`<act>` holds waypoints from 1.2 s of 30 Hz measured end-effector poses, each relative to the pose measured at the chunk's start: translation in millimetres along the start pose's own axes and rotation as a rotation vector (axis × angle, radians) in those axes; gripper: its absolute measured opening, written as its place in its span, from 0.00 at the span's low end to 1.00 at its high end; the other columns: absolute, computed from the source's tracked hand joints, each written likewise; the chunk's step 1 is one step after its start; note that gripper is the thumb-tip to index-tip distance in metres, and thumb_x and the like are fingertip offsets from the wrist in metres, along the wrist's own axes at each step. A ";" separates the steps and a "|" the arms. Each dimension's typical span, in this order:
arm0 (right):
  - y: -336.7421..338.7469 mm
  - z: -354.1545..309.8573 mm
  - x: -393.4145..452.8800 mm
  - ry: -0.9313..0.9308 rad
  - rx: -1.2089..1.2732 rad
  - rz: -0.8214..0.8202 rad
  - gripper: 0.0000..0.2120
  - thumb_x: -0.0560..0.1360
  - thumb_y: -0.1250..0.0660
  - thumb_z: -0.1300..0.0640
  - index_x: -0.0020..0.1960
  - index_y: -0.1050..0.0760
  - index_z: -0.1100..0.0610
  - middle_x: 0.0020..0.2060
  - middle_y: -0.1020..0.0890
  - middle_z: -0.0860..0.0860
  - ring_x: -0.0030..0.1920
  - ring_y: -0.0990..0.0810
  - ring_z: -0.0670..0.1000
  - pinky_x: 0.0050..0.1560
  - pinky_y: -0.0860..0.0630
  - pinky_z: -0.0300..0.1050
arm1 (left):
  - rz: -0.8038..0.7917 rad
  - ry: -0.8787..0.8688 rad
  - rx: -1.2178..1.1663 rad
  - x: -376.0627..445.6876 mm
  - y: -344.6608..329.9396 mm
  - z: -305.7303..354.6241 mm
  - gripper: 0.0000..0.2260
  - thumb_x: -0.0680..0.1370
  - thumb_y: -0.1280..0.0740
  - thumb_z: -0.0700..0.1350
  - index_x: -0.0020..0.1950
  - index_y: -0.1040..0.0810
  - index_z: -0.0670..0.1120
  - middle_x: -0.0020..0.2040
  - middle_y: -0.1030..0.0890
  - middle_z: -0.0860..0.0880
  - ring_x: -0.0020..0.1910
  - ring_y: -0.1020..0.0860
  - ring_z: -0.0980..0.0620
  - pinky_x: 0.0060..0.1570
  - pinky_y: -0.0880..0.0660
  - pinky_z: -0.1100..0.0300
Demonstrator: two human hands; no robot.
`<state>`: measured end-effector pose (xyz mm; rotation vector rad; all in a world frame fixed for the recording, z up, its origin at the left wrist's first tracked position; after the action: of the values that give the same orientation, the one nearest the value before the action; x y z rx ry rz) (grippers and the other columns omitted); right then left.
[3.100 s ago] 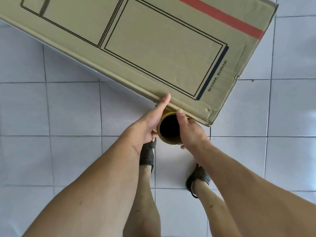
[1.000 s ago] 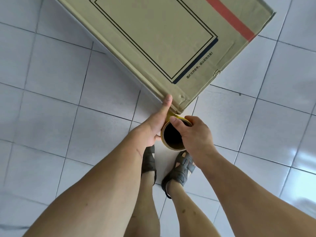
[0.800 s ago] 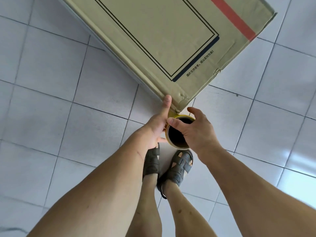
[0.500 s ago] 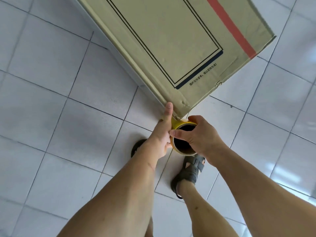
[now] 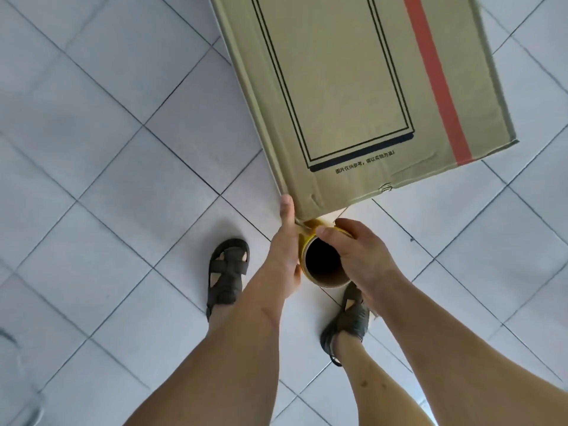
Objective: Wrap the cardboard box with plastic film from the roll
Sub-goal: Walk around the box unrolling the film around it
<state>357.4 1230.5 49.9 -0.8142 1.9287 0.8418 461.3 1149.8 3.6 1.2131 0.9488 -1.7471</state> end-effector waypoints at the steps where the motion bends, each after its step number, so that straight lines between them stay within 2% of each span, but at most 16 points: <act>1: 4.4 -4.7 1.9 0.021 -0.024 0.012 0.31 0.72 0.26 0.41 0.71 0.29 0.49 0.58 0.20 0.49 0.56 0.21 0.51 0.54 0.24 0.45 | 0.012 -0.002 -0.045 -1.9 -5.3 -3.4 0.44 0.70 0.44 0.82 0.68 0.16 0.51 0.58 0.10 0.42 0.64 0.13 0.40 0.73 0.21 0.37; 4: 13.2 -12.0 8.8 0.063 -0.092 0.032 0.34 0.70 0.23 0.42 0.72 0.30 0.50 0.59 0.21 0.49 0.56 0.22 0.52 0.53 0.27 0.44 | 0.056 -0.030 -0.188 -1.8 -17.7 -10.4 0.43 0.74 0.44 0.82 0.70 0.16 0.50 0.60 0.10 0.41 0.64 0.14 0.38 0.73 0.22 0.35; 10: 17.5 -11.4 10.2 0.024 -0.157 -0.012 0.32 0.69 0.24 0.38 0.68 0.28 0.47 0.58 0.20 0.50 0.58 0.22 0.54 0.60 0.23 0.52 | 0.052 0.000 -0.312 -2.1 -25.2 -15.1 0.38 0.78 0.46 0.79 0.65 0.15 0.50 0.57 0.09 0.43 0.61 0.13 0.40 0.69 0.19 0.39; 12: 21.8 -13.5 10.4 0.026 -0.158 -0.008 0.29 0.70 0.25 0.39 0.66 0.27 0.46 0.56 0.20 0.49 0.56 0.22 0.52 0.58 0.23 0.50 | 0.046 0.000 -0.316 -1.5 -27.3 -16.8 0.37 0.79 0.46 0.78 0.66 0.15 0.50 0.58 0.09 0.43 0.62 0.13 0.41 0.68 0.18 0.41; 14: 20.9 -17.1 10.9 0.048 -0.137 -0.018 0.22 0.71 0.25 0.41 0.61 0.23 0.46 0.51 0.18 0.46 0.51 0.21 0.48 0.50 0.24 0.44 | 0.038 -0.001 -0.342 -1.8 -29.9 -14.1 0.39 0.79 0.45 0.78 0.69 0.16 0.49 0.59 0.10 0.42 0.61 0.12 0.41 0.63 0.16 0.44; 16: 18.2 -17.8 10.8 0.062 -0.116 -0.021 0.15 0.72 0.25 0.44 0.56 0.21 0.46 0.47 0.18 0.44 0.48 0.21 0.44 0.44 0.26 0.40 | 0.026 -0.025 -0.343 2.3 -30.9 -12.5 0.44 0.74 0.42 0.81 0.73 0.18 0.49 0.62 0.11 0.41 0.60 0.12 0.42 0.60 0.16 0.46; 19: 15.1 -14.5 14.1 0.083 -0.107 -0.009 0.14 0.72 0.25 0.44 0.56 0.20 0.45 0.47 0.16 0.44 0.50 0.20 0.46 0.48 0.24 0.42 | 0.147 -0.064 -0.290 33.1 -20.2 -28.1 0.62 0.58 0.37 0.91 0.84 0.31 0.56 0.79 0.22 0.46 0.75 0.21 0.43 0.75 0.24 0.37; 21: 15.7 -12.6 17.0 0.084 -0.104 -0.004 0.12 0.71 0.25 0.45 0.54 0.19 0.45 0.47 0.16 0.44 0.51 0.19 0.47 0.50 0.24 0.44 | 0.164 -0.112 -0.310 46.2 -19.0 -31.3 0.60 0.59 0.38 0.91 0.85 0.33 0.60 0.83 0.27 0.48 0.78 0.24 0.43 0.78 0.28 0.36; 22: 16.2 -12.8 17.4 0.088 -0.104 -0.004 0.12 0.71 0.25 0.45 0.53 0.19 0.45 0.46 0.16 0.43 0.51 0.19 0.47 0.51 0.23 0.45 | 0.118 -0.089 -0.342 44.8 -21.6 -29.3 0.57 0.62 0.39 0.90 0.83 0.29 0.58 0.80 0.23 0.47 0.76 0.22 0.44 0.77 0.26 0.38; 24: 14.7 -15.2 20.9 0.104 -0.132 -0.021 0.15 0.71 0.25 0.44 0.56 0.21 0.45 0.48 0.16 0.43 0.52 0.19 0.48 0.55 0.23 0.47 | 0.098 -0.078 -0.432 22.5 -23.1 -9.6 0.37 0.77 0.47 0.82 0.70 0.20 0.58 0.64 0.13 0.45 0.61 0.14 0.47 0.69 0.20 0.45; 25: 15.2 -15.7 22.4 0.104 -0.143 -0.024 0.19 0.71 0.25 0.43 0.59 0.23 0.45 0.50 0.17 0.44 0.53 0.20 0.47 0.57 0.23 0.48 | 0.118 -0.077 -0.446 22.1 -23.3 -8.4 0.29 0.83 0.51 0.76 0.63 0.20 0.59 0.55 0.12 0.46 0.54 0.14 0.48 0.64 0.19 0.49; 26: 15.8 -16.8 23.6 0.104 -0.149 -0.027 0.22 0.71 0.25 0.43 0.62 0.25 0.45 0.52 0.18 0.43 0.54 0.21 0.47 0.59 0.24 0.49 | 0.145 -0.076 -0.427 19.3 -23.2 -7.3 0.25 0.86 0.53 0.71 0.62 0.22 0.60 0.52 0.14 0.47 0.51 0.16 0.49 0.60 0.20 0.51; 29: 19.7 -19.7 29.3 0.125 -0.171 -0.036 0.22 0.72 0.25 0.44 0.63 0.26 0.45 0.54 0.18 0.42 0.55 0.21 0.45 0.61 0.25 0.48 | 0.123 -0.066 -0.375 27.5 -24.7 -4.7 0.29 0.89 0.50 0.66 0.76 0.23 0.50 0.59 0.15 0.42 0.53 0.16 0.47 0.47 0.19 0.57; 32: 19.0 -20.4 30.5 0.112 -0.183 -0.080 0.18 0.72 0.26 0.44 0.60 0.24 0.43 0.54 0.17 0.42 0.56 0.20 0.44 0.62 0.25 0.48 | 0.093 -0.059 -0.343 36.6 -23.5 -7.2 0.30 0.89 0.49 0.65 0.77 0.23 0.46 0.55 0.15 0.43 0.47 0.16 0.50 0.35 0.19 0.64; 34: 18.0 -19.2 29.5 0.088 -0.188 -0.095 0.17 0.72 0.26 0.44 0.60 0.24 0.42 0.55 0.17 0.42 0.57 0.20 0.45 0.62 0.25 0.48 | 0.084 -0.052 -0.359 37.6 -20.1 -9.9 0.31 0.89 0.49 0.67 0.78 0.23 0.46 0.57 0.13 0.43 0.48 0.15 0.50 0.33 0.19 0.66; 36: 17.0 -20.9 27.1 0.088 -0.194 -0.116 0.19 0.73 0.26 0.45 0.62 0.24 0.43 0.56 0.17 0.43 0.57 0.20 0.46 0.59 0.25 0.45 | 0.079 -0.039 -0.430 37.8 -19.3 -8.6 0.33 0.87 0.48 0.70 0.78 0.23 0.47 0.64 0.13 0.40 0.52 0.13 0.47 0.40 0.15 0.61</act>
<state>323.3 1217.6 38.6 -1.0848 1.8753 0.9461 438.3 1158.3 -32.1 0.9201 1.1635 -1.4053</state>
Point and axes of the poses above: each hand's wrist, its own x-axis towards the middle knuckle, its own y-axis out of the back of the hand, z = x × y, the point moved 6 cm from there along x, towards the middle knuckle
